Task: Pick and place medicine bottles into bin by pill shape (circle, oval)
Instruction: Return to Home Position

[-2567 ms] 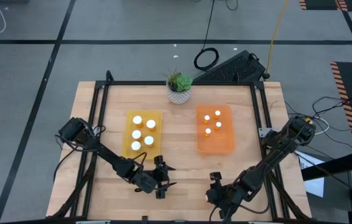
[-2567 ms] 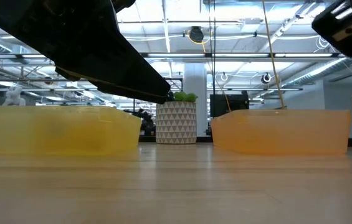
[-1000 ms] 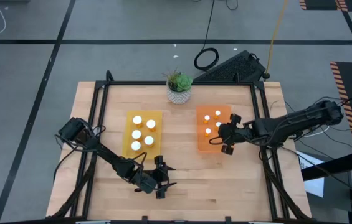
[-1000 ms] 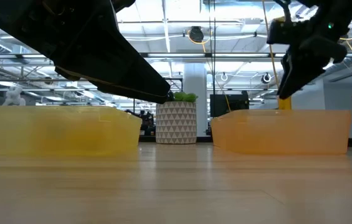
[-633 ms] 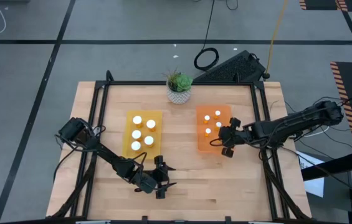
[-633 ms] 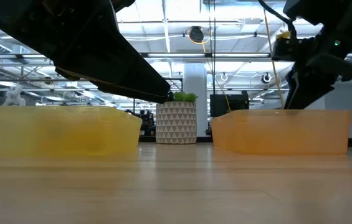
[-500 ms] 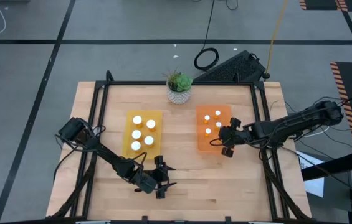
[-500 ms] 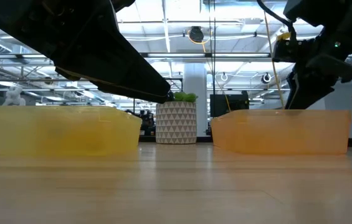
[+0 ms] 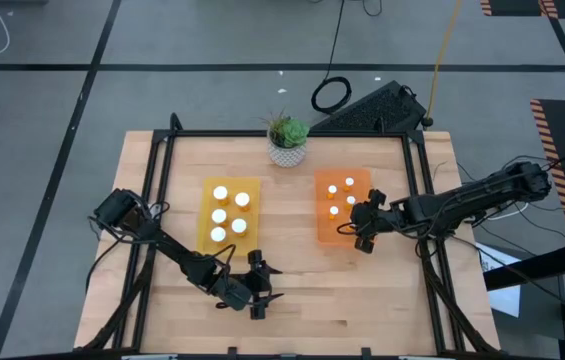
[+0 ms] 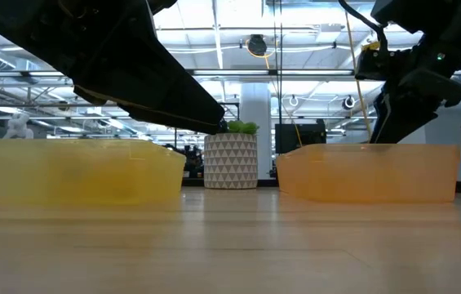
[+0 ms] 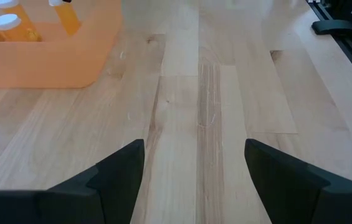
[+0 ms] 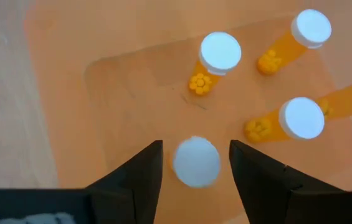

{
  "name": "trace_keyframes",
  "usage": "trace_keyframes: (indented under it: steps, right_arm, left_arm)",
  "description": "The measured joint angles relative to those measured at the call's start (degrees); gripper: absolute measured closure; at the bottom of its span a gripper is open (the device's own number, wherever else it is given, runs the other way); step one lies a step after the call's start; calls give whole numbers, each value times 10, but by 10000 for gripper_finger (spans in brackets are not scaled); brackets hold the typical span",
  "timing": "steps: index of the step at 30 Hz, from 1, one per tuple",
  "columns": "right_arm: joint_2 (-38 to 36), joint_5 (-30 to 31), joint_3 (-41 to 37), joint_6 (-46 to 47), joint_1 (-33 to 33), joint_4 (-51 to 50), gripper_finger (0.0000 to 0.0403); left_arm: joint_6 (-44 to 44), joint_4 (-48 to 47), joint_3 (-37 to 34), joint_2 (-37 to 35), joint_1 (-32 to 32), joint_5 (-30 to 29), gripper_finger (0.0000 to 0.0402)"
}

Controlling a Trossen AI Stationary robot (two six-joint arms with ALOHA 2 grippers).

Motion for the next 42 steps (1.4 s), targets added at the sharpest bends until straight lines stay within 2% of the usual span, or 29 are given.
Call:
trace_keyframes:
  steps: [9, 13, 17, 22, 26, 33, 37, 42]
  right_arm:
    - [-56, 0, 0, -27, 0, 24, 220]
    - [-99, -1, 0, -81, 0, 50, 221]
    - [-136, -1, 0, -146, 0, 82, 240]
    - [-177, -1, 0, -224, 0, 110, 287]
    - [-206, -2, 0, -266, 0, 107, 326]
    - [-272, -17, -58, -284, 0, 144, 381]
    - [-298, -33, -84, -288, 0, 168, 400]
    - [-314, -33, -119, -302, 0, 205, 400]
  left_arm:
    - [20, 4, 0, -10, 11, -2, 121]
    - [49, 1, 0, -51, 15, -11, 122]
    - [100, -21, 0, -114, 24, -27, 128]
    - [151, -103, 0, -200, 51, -42, 166]
    - [155, -176, 0, -265, 84, -43, 205]
    - [149, -267, -1, -314, 97, -42, 272]
    - [152, -249, -43, -337, 86, -41, 301]
    - [143, -176, -118, -394, 87, -39, 323]
